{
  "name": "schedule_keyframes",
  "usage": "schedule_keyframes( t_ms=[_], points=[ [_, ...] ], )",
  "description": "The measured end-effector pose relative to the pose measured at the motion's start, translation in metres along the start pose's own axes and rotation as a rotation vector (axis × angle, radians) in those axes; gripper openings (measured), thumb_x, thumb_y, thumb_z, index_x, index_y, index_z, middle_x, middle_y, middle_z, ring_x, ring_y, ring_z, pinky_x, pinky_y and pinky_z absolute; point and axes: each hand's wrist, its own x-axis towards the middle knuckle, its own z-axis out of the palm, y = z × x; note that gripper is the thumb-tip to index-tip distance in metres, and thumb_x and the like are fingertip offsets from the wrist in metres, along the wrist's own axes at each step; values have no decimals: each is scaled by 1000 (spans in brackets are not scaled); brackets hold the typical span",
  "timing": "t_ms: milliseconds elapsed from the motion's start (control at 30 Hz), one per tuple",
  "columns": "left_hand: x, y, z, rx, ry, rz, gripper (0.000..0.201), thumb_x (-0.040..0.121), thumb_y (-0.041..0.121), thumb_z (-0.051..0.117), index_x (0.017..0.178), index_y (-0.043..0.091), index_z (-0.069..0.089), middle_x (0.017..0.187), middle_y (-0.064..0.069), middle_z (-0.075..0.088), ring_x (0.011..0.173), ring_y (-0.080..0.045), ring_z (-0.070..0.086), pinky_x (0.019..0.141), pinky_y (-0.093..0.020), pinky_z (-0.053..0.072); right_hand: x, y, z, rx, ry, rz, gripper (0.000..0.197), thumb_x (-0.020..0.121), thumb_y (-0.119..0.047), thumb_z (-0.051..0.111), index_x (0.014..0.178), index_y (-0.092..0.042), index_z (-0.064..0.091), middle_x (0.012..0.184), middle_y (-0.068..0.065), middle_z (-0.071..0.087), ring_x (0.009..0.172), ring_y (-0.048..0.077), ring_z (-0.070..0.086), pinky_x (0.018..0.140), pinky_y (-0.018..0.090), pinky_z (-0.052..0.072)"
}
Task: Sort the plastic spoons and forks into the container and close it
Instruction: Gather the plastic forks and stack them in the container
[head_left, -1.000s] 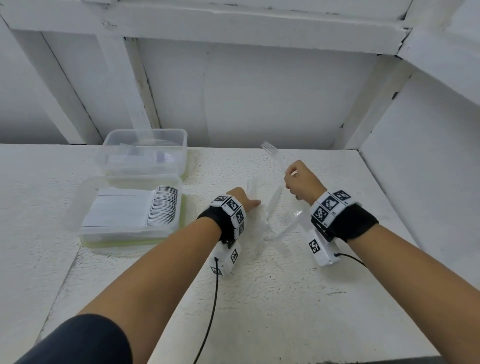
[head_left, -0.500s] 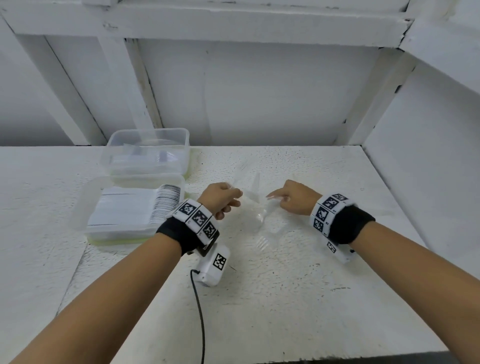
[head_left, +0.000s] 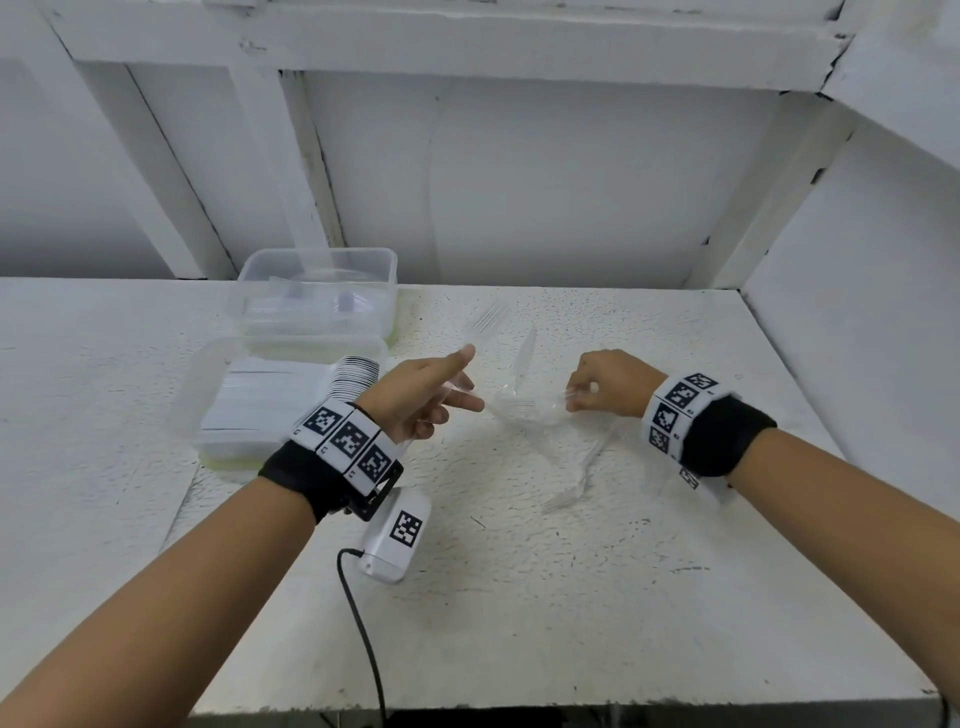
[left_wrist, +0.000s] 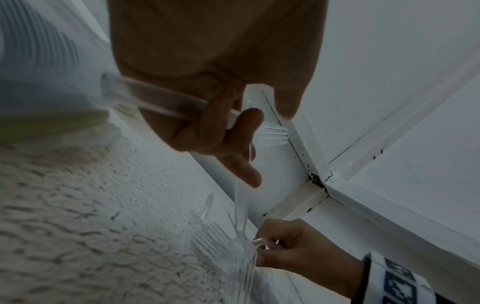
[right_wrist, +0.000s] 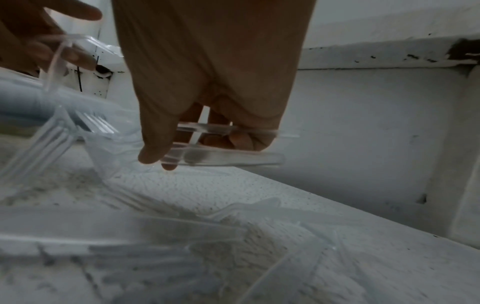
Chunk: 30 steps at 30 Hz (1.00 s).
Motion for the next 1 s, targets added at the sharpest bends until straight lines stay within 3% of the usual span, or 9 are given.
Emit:
schedule_keyframes(
  t_ms=[100,200,333,433,500,700,800,900,1000],
  points=[
    [-2,-3,-3,-42,-13,-25,68,83,74,30,80,12,57,85,-11,73,42,-9,35,42,-19,23,-2,0,0,1,-37,10,27,86,-29,64,101,-7,66,91,1,53,85,14,48,74,23,35],
    [-3,-10,-5,-77,-33,-56,75,82,77,21,78,11,55,86,-14,72,41,-11,37,43,-20,24,-3,-3,7,24,-59,13,18,84,-28,67,88,-13,58,81,-5,49,81,13,47,67,21,36],
    [-6,-15,-4,26,-45,-57,54,86,63,42,83,11,56,84,-7,70,45,-8,37,40,-17,27,-6,-6,6,95,-72,54,21,87,-27,63,79,-16,48,72,-9,45,69,8,42,58,15,31],
    [-9,-21,-6,133,-108,-37,23,87,30,62,81,12,50,86,-6,68,45,-5,36,38,-15,28,-10,-4,-8,44,-100,73,14,93,-25,55,90,-11,56,85,-2,53,80,14,48,65,21,35],
    [-11,-27,-8,174,-127,-36,18,88,16,62,78,13,48,83,-6,69,43,-5,38,38,-15,28,-15,-2,-18,14,-150,84,12,96,-24,49,93,-14,54,87,-4,53,77,12,50,63,20,36],
    [-19,-43,-7,192,-127,-13,15,97,21,48,82,18,48,69,-1,69,40,-7,36,37,-15,24,-22,-3,-25,33,-193,142,10,95,-22,47,93,-17,55,86,-5,51,72,11,46,57,18,34],
    [-22,-54,-7,185,-116,-7,11,99,22,42,96,23,53,65,1,67,38,-7,33,39,-15,22,-24,-7,-22,144,-269,181,11,92,-23,51,90,-15,58,70,-5,47,59,11,41,50,16,30],
    [-24,-63,-8,217,-124,-15,14,99,24,42,106,28,53,64,3,67,38,-7,36,38,-15,25,-22,-8,-12,102,-151,94,19,92,-24,53,96,-8,62,86,1,60,82,19,54,66,23,39],
    [-25,-69,-11,329,-135,-39,18,99,24,43,101,18,60,70,3,67,46,-7,46,43,-16,35,-17,-12,-2,4,-98,54,31,90,-28,58,118,-16,62,113,3,62,98,18,56,83,26,41]
  ],
)
